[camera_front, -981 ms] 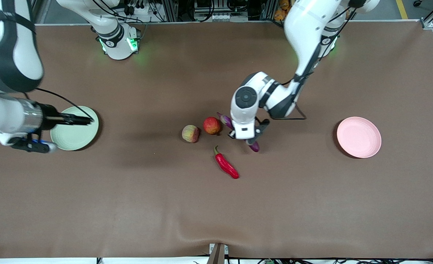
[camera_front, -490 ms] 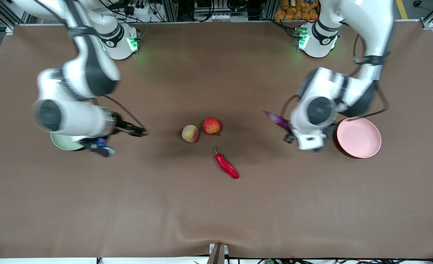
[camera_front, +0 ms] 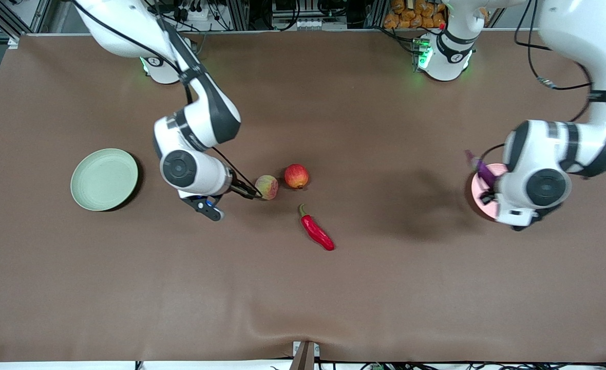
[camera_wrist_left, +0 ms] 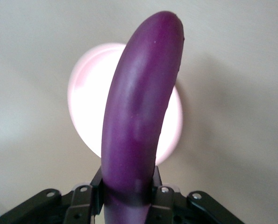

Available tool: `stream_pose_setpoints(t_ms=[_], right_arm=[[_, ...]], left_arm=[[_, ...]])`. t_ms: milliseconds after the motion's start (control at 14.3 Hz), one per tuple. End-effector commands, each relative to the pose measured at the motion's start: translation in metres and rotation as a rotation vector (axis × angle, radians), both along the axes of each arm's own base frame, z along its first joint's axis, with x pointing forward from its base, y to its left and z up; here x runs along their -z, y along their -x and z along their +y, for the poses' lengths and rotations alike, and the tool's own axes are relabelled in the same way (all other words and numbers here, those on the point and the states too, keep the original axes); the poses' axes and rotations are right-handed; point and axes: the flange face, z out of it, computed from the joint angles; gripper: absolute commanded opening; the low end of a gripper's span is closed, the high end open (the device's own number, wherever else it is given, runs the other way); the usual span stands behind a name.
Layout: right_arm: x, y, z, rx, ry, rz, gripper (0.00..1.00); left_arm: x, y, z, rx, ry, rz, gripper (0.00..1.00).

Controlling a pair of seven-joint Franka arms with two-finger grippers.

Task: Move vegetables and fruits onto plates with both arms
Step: 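Carry the eggplant to the pink plate while the right gripper grasps the peach, then lower the eggplant onto the pink plate while the right gripper carries the peach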

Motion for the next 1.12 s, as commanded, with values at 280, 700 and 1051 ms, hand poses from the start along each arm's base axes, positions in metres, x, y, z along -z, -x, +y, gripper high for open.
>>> stream_pose_setpoints(t_ms=[280, 700, 1051], right_arm=[[0.054, 0.011, 0.040, -0.001, 0.001, -0.047, 1.00], [0.098, 0.025, 0.045, 0.004, 0.017, -0.048, 0.55], [0.038, 0.001, -0.017, -0.009, 0.034, 0.082, 0.00]], left_arm=[[0.041, 0.034, 0.050, 0.239, 0.026, 0.035, 0.27], [0.085, 0.042, 0.062, 0.260, 0.035, 0.049, 0.29], [0.094, 0.033, 0.071, 0.259, 0.031, -0.001, 0.33]])
